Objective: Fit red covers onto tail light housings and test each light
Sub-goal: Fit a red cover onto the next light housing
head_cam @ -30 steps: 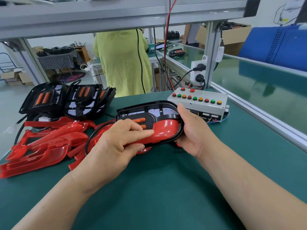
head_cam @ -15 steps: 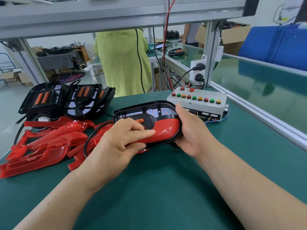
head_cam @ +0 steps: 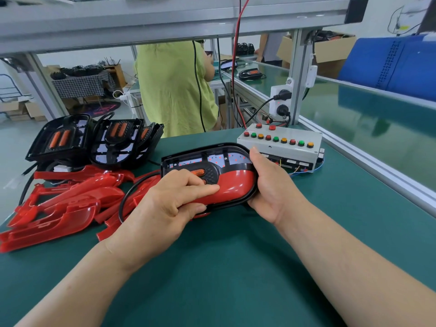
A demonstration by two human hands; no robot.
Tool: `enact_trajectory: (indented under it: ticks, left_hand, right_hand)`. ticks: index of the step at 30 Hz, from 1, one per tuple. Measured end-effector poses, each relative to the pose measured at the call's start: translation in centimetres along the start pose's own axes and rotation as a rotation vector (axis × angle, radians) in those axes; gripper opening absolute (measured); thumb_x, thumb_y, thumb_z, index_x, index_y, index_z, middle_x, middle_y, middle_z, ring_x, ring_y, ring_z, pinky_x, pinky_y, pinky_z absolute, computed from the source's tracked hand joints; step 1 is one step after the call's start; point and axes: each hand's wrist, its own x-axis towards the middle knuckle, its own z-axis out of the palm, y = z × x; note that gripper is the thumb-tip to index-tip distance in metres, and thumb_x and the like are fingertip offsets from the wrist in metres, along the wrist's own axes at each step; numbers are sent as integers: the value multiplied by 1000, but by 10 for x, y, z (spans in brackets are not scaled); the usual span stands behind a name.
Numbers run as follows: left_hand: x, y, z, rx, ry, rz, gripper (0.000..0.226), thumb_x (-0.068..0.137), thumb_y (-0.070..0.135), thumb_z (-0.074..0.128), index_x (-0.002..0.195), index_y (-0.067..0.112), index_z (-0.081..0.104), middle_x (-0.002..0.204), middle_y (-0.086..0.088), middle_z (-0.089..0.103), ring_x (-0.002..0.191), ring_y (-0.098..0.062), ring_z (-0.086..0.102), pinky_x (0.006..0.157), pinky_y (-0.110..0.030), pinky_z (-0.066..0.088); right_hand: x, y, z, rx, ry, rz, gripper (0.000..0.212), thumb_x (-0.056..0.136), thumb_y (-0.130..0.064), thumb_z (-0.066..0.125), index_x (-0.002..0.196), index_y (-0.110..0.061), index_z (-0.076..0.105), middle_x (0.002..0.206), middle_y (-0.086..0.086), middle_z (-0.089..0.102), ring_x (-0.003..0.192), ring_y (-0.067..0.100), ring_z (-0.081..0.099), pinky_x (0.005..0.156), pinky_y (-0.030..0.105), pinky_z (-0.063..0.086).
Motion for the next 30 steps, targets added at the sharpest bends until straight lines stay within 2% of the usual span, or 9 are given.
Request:
enact_trajectory:
  ticks: [7, 11, 13, 16, 18, 22, 24, 27, 30]
  left_hand:
    - [0, 0, 3, 21, 24, 34, 45, 83, -6, 71, 121, 17, 70, 101, 1, 60, 101, -16, 57, 89, -21, 45]
    - [-1, 1, 7, 34, 28, 33, 45, 84, -4, 71, 123, 18, 69, 103, 3, 57, 101, -14, 56, 87, -16, 43]
    - [-2, 0, 9, 48, 34, 38, 46, 84, -5, 71, 124, 17, 69, 103, 4, 55, 101, -15, 56, 86, -13, 41]
    - [-2, -3, 12, 62, 49, 45, 48, 83, -7, 71, 124, 16, 68, 102, 2, 54, 97, -16, 55, 83, -11, 41]
    - [-3, -4, 14, 68, 55, 42, 48, 83, -5, 71, 125, 17, 68, 101, 2, 54, 96, -17, 55, 84, -15, 42]
    - [-2, -3, 18, 97, 81, 22, 42, 85, 7, 66, 125, 20, 67, 101, 4, 55, 97, -21, 55, 87, -45, 46]
    - [-2, -2, 20, 119, 89, 13, 42, 84, 10, 66, 124, 22, 68, 100, 6, 56, 98, -20, 54, 87, -53, 44]
    - [-2, -2, 20, 112, 91, 7, 41, 84, 11, 66, 124, 22, 68, 101, 6, 56, 101, -19, 54, 91, -52, 42]
    - [-2, -4, 16, 41, 82, -25, 39, 84, 12, 65, 122, 22, 69, 101, 7, 56, 103, -15, 54, 95, -41, 44]
  right_hand:
    - [0, 1, 1, 50, 7, 19, 41, 107, -36, 37, 109, -9, 68, 99, 11, 77, 86, 23, 75, 70, 34, 62]
    - [-2, 0, 1, 43, -57, 17, 48, 98, -43, 52, 126, -6, 63, 117, 14, 72, 107, 28, 70, 92, 43, 57]
    - [-2, 0, 0, 18, -122, -6, 59, 82, -35, 69, 131, -4, 60, 125, 20, 67, 110, 33, 66, 97, 48, 53]
    - [0, 0, -5, 14, -147, -17, 71, 65, -11, 80, 132, -4, 56, 118, 19, 70, 95, 30, 69, 84, 43, 58]
    - [0, 1, -6, 0, -152, -23, 72, 60, -2, 79, 129, -4, 57, 108, 17, 73, 89, 28, 71, 78, 40, 60]
    - [2, 1, -7, -2, -125, -19, 69, 57, 1, 78, 123, -6, 61, 99, 14, 75, 82, 26, 72, 74, 38, 61]
    - [2, 0, -7, -6, -108, -18, 67, 56, 1, 78, 120, -7, 62, 96, 13, 75, 80, 25, 73, 72, 38, 62]
    - [1, 0, -6, -15, -92, -30, 65, 56, 3, 77, 119, -6, 63, 94, 13, 75, 78, 25, 73, 71, 39, 61]
    - [0, 1, -4, -9, -98, -27, 62, 65, -4, 78, 125, -5, 61, 106, 16, 74, 88, 28, 72, 78, 42, 61]
